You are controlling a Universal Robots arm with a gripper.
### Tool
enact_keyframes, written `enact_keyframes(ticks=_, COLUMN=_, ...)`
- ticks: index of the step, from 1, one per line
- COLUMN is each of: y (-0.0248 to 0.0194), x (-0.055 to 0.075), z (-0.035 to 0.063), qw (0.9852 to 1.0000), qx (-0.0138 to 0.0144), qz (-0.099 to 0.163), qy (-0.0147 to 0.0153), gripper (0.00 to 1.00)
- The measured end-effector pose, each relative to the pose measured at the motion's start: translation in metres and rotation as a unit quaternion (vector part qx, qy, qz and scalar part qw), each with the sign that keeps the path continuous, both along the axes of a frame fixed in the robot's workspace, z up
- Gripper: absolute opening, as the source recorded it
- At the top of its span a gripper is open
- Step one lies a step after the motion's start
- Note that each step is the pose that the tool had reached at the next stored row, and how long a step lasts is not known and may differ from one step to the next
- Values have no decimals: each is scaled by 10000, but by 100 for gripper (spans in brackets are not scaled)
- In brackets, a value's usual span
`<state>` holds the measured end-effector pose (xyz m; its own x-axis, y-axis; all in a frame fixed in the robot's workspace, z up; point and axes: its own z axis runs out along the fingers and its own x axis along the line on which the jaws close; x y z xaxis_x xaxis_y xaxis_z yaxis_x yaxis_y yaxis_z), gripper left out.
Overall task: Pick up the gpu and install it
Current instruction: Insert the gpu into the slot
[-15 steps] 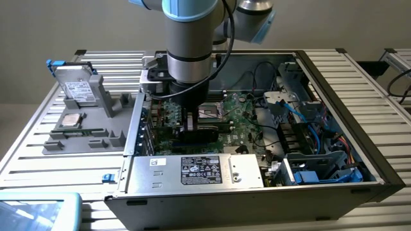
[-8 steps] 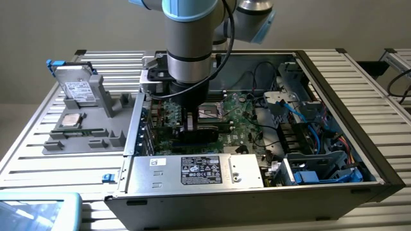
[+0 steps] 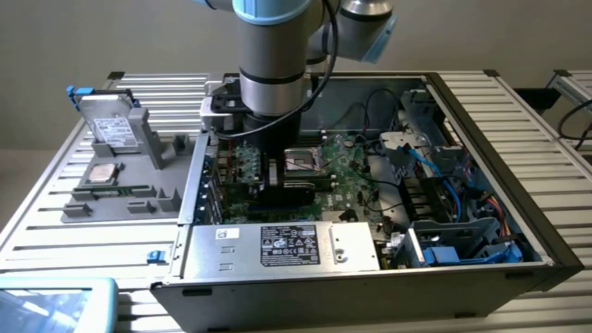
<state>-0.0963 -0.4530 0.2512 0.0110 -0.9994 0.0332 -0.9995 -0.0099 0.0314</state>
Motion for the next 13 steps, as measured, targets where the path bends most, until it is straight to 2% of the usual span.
enact_keyframes(ticks=11, y=0, x=0, z=491, qw=10000, qx=-4, qz=0, qy=-3, gripper=35)
enact_keyframes(ticks=13, y=0, x=0, z=506, qw=10000, qx=-5, qz=0, qy=-2, gripper=35)
